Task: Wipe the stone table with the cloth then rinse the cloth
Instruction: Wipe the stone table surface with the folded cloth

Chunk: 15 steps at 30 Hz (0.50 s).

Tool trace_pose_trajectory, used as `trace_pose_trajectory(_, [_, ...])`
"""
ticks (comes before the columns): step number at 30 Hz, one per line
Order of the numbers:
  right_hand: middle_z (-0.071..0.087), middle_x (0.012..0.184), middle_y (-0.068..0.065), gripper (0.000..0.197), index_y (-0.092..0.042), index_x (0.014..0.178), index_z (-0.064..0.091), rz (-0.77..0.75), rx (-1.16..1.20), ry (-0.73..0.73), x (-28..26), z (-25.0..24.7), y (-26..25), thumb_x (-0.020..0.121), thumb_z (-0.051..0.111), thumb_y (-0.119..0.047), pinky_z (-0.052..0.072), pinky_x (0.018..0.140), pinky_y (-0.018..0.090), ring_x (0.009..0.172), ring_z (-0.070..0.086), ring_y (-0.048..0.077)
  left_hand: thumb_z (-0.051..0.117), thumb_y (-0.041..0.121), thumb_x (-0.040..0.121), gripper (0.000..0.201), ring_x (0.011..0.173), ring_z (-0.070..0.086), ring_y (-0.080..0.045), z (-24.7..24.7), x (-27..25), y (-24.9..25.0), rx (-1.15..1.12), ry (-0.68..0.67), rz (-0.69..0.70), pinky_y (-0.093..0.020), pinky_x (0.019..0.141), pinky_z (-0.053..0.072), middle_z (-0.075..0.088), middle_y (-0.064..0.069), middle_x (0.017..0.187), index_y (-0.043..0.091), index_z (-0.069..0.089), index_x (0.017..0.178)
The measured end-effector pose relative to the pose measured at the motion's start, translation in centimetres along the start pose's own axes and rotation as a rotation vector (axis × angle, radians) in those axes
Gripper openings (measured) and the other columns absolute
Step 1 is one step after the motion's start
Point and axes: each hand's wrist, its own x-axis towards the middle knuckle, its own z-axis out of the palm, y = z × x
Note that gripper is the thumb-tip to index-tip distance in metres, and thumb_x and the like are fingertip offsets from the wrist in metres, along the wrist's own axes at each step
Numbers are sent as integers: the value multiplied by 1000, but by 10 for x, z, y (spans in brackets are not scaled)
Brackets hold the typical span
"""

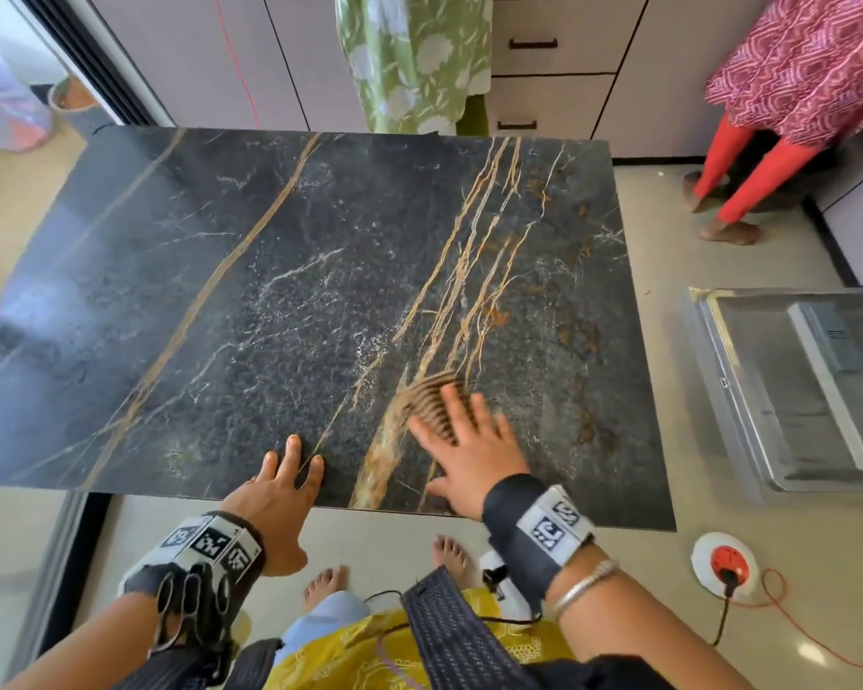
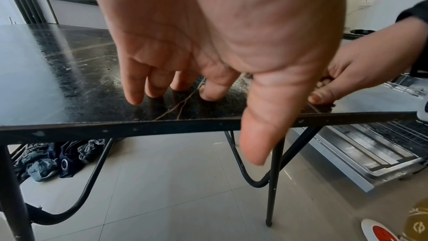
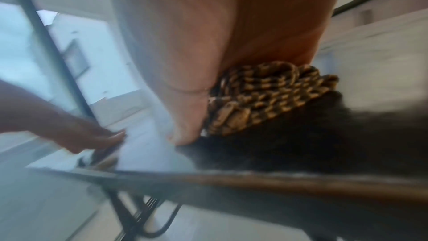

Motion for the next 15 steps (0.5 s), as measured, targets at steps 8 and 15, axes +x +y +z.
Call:
trace_pose_trajectory(8, [-29,151,19,82,-33,148,-5,475,123,134,68,-63,51,90,47,-54,1,115,54,140,-14,47,56,40,81,97,144,-1,-35,-5,2,-8,-94,-28,30,-37,112,31,-27,-15,152,21,-12,147])
trace_pose_trajectory(15, [-26,153,17,94,-34,148,0,166,7,55,124,-95,0,77,48,-73,-2,115,57,138,-17,50,55,39,82,92,145,2,-33,-8,2,-13,-128,-27,53,-36,113,28,-25,-15,153,23,-7,148])
